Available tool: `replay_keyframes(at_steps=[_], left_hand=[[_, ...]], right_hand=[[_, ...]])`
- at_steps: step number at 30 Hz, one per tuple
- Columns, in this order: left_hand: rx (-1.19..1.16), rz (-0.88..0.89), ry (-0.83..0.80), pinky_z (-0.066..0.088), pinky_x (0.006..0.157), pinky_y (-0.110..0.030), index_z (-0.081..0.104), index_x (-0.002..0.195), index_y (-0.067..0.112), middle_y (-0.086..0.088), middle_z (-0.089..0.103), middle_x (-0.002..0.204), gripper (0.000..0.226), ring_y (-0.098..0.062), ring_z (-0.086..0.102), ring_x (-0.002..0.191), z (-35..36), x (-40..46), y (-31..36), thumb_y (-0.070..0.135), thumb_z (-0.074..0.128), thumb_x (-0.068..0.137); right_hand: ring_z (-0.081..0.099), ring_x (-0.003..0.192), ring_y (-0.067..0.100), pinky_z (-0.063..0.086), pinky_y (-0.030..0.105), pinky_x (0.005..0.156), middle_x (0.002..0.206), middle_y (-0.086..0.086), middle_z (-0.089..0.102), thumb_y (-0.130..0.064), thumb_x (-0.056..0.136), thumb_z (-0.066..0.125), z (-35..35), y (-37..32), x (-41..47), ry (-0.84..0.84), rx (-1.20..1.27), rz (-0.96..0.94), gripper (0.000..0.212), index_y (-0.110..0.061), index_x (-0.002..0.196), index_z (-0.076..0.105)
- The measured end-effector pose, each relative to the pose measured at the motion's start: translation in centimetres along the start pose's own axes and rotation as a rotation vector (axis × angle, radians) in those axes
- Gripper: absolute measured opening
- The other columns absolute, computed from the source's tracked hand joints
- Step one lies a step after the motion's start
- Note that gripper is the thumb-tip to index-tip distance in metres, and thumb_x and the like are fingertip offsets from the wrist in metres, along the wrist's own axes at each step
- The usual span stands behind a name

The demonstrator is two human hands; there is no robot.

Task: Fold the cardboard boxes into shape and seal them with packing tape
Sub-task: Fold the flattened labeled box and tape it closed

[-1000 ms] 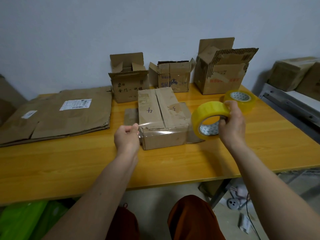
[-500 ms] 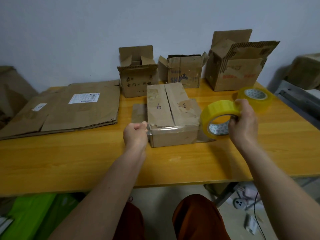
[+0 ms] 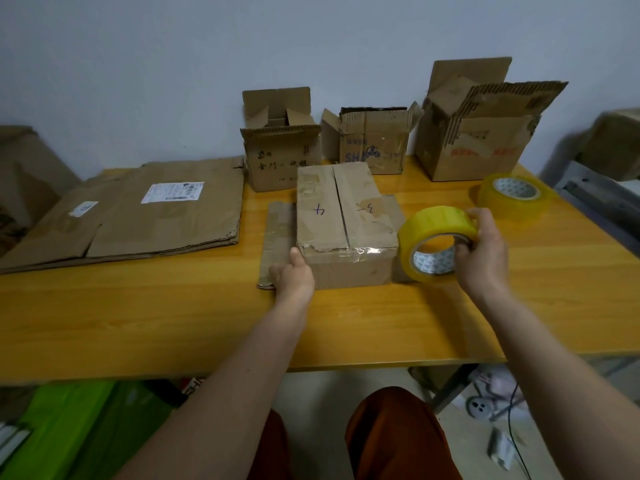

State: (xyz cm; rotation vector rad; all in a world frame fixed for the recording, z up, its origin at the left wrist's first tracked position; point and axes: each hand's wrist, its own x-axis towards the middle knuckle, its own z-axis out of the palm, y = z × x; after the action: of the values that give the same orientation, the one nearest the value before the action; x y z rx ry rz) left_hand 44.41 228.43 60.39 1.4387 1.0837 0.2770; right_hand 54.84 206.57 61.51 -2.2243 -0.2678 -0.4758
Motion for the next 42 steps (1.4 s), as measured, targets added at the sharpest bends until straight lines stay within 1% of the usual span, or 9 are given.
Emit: replay_keyframes(at_steps=[6,9,12,17,20,27,32,37,42], left_hand=[[-0.163,0.003,0.198,0.049,0.094,-0.041,0.048,0.119,0.006,-0.016,0.055,0.124,0.03,-0.031,0.056,0.111,-1.1,-0.2,0.4,0.029,0.044,0.1],[0.057,0.739,0.511,0.044,0.097,-0.037,0.054,0.108,0.008,-0.013,0.051,0.121,0.015,-0.026,0.049,0.115,-1.7,-2.2,-0.7,0.008,0.047,0.095],[0.507,1.249,0.156,0.033,0.109,-0.038,0.054,0.128,0.012,-0.007,0.054,0.133,0.034,-0.021,0.046,0.126,-1.0,-3.5,-1.7,0.008,0.04,0.097],[0.973,1.241,0.002,-0.002,0.116,-0.035,0.027,0.149,0.03,0.004,0.029,0.156,0.047,-0.019,0.018,0.144,-0.7,-3.0,-2.0,0.031,0.031,0.102],[1.015,1.263,0.0,-0.007,0.115,-0.033,0.027,0.148,0.032,0.005,0.027,0.156,0.047,-0.018,0.016,0.145,-0.8,-2.7,-2.3,0.035,0.03,0.102],[0.814,1.299,-0.123,0.0,0.117,-0.034,0.05,0.136,0.031,0.004,0.042,0.148,0.045,-0.018,0.027,0.141,0.1,-2.6,-2.2,0.04,0.027,0.099],[0.742,1.287,-0.236,0.004,0.114,-0.03,0.058,0.128,0.029,0.009,0.049,0.142,0.05,-0.012,0.034,0.136,0.9,-1.4,-0.5,0.046,0.023,0.097],[0.839,1.222,-0.224,0.012,0.116,-0.033,0.053,0.133,0.025,0.007,0.049,0.142,0.048,-0.011,0.04,0.134,1.0,0.1,1.2,0.046,0.025,0.1],[1.101,1.097,-0.207,0.006,0.119,-0.037,0.027,0.148,0.032,0.009,0.025,0.156,0.056,-0.013,0.02,0.144,3.0,0.3,2.9,0.055,0.03,0.097]], right_hand=[[0.054,0.099,0.033,0.037,0.033,0.074,0.105,0.016,0.058,0.008,0.083,0.053,-0.1,-0.6,-0.9,-0.061,0.033,-0.016,0.041,-0.008,0.12,0.048],[0.05,0.089,0.024,0.034,0.031,0.068,0.096,0.004,0.053,0.007,0.084,0.054,0.4,-1.1,-2.1,-0.088,0.074,-0.02,0.04,-0.012,0.118,0.048],[0.052,0.089,0.02,0.04,0.031,0.071,0.097,0.002,0.056,0.006,0.083,0.055,0.8,-1.7,-2.7,-0.146,0.157,-0.005,0.043,-0.016,0.12,0.048],[0.053,0.099,0.007,0.039,0.001,0.074,0.114,-0.009,0.055,0.015,0.08,0.056,0.4,-2.6,-3.8,-0.372,0.347,-0.088,0.065,-0.026,0.13,0.046],[0.035,0.126,0.001,0.034,0.006,0.097,0.139,-0.012,0.038,0.017,0.084,0.048,-0.6,-2.4,-4.1,-0.55,0.362,-0.099,0.08,-0.036,0.142,0.034],[0.046,0.121,0.018,0.046,0.03,0.09,0.138,-0.002,0.043,0.013,0.084,0.049,-3.7,-1.8,-3.5,-0.731,0.173,-0.107,0.077,-0.041,0.137,0.035],[0.05,0.091,-0.003,0.04,0.003,0.064,0.121,-0.008,0.049,0.008,0.086,0.052,-4.4,-1.8,-4.1,-0.729,0.151,-0.072,0.072,-0.042,0.135,0.036],[0.054,0.107,0.021,0.049,0.037,0.09,0.125,0.002,0.051,-0.013,0.086,0.062,-3.7,-3.0,-4.7,-0.742,0.048,-0.067,0.07,-0.041,0.14,0.029],[0.036,0.129,0.007,0.036,0.03,0.108,0.142,-0.011,0.035,-0.036,0.087,0.066,-2.6,-4.0,-5.7,-0.762,0.323,-0.021,0.074,-0.031,0.147,0.024]])
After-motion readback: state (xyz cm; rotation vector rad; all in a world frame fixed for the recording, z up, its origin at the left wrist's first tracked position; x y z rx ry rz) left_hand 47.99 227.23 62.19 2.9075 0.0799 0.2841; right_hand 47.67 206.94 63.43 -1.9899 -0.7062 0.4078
